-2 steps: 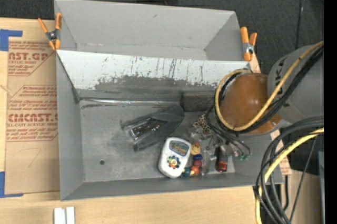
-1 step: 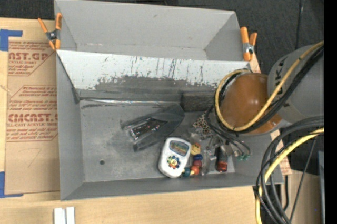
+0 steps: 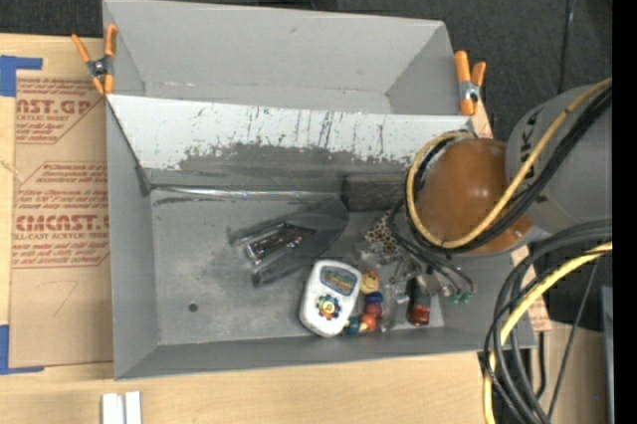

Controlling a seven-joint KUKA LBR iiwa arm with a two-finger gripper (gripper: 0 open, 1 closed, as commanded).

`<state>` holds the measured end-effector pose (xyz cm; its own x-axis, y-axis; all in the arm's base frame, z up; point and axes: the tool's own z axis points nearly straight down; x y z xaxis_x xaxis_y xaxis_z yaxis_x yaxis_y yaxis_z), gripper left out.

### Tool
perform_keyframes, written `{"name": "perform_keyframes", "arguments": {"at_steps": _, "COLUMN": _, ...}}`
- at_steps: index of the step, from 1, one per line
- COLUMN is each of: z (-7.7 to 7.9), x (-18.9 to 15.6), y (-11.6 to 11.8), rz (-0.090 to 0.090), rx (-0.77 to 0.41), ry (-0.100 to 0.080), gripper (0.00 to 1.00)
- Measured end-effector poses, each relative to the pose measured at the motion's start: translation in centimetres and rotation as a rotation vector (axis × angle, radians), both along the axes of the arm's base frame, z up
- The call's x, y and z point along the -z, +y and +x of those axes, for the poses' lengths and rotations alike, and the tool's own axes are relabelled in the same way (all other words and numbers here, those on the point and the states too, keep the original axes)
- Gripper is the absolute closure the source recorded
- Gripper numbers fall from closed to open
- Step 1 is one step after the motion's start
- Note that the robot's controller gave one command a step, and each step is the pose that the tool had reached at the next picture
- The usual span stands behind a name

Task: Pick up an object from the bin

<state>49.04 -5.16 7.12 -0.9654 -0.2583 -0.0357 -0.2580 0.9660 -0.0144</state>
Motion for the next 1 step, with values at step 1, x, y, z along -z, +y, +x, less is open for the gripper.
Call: {"name": "perform_keyframes", "arguments": {"at_steps": 1, "z": 0.0, "x": 0.0, "y": 0.0, "rz": 0.0, "rx": 0.0, "ry": 0.0, "gripper": 0.0}}
